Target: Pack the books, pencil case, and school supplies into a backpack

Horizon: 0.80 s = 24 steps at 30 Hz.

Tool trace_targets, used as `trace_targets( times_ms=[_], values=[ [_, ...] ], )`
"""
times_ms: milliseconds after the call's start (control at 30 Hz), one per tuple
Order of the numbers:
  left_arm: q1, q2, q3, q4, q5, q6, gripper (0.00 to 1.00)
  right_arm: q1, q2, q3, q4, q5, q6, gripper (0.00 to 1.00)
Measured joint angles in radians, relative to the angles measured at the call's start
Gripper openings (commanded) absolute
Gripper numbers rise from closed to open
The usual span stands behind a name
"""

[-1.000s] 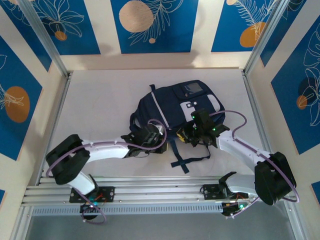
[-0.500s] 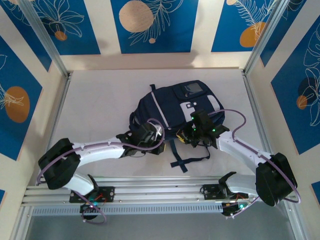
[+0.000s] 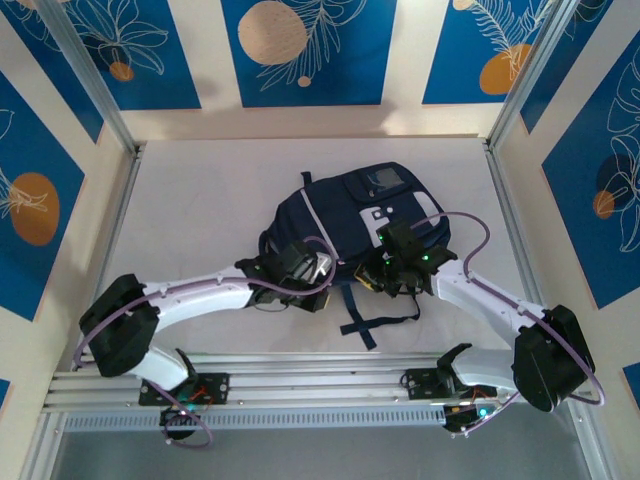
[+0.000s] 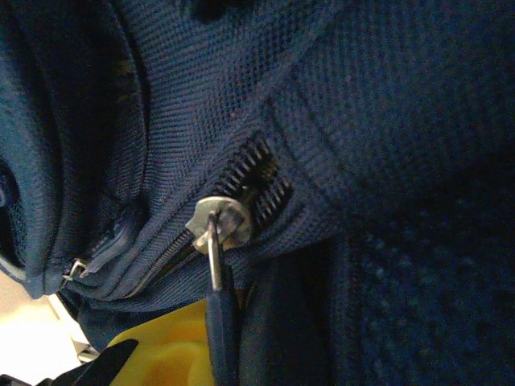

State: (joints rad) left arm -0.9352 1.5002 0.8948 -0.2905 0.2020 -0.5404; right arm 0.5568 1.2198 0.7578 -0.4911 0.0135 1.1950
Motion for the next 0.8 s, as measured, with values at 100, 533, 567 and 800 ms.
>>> trace_targets(
  times_ms=[100,533,567,800],
  values=[
    [0.001,0.021,0.016,-0.031,0.004,0.007,0.0,0.0,0.009,0.002,-0.008,0.007,-0.003,0.0],
    [0.076,-0.018,-0.04,0.002,0.108,0.023,0.0,-0.019,0.006,-0.021,0.024,-0.015,0.0,0.0],
    [0.088,-0.032,-0.058,0.025,0.129,0.015,0.0,-0.023,-0.004,-0.036,0.043,-0.023,0.005,0.0],
    [0.122,-0.113,-0.171,0.212,0.232,-0.122,0.0,-0.056,-0.115,-0.177,0.198,-0.068,0.058,0.0]
  ],
)
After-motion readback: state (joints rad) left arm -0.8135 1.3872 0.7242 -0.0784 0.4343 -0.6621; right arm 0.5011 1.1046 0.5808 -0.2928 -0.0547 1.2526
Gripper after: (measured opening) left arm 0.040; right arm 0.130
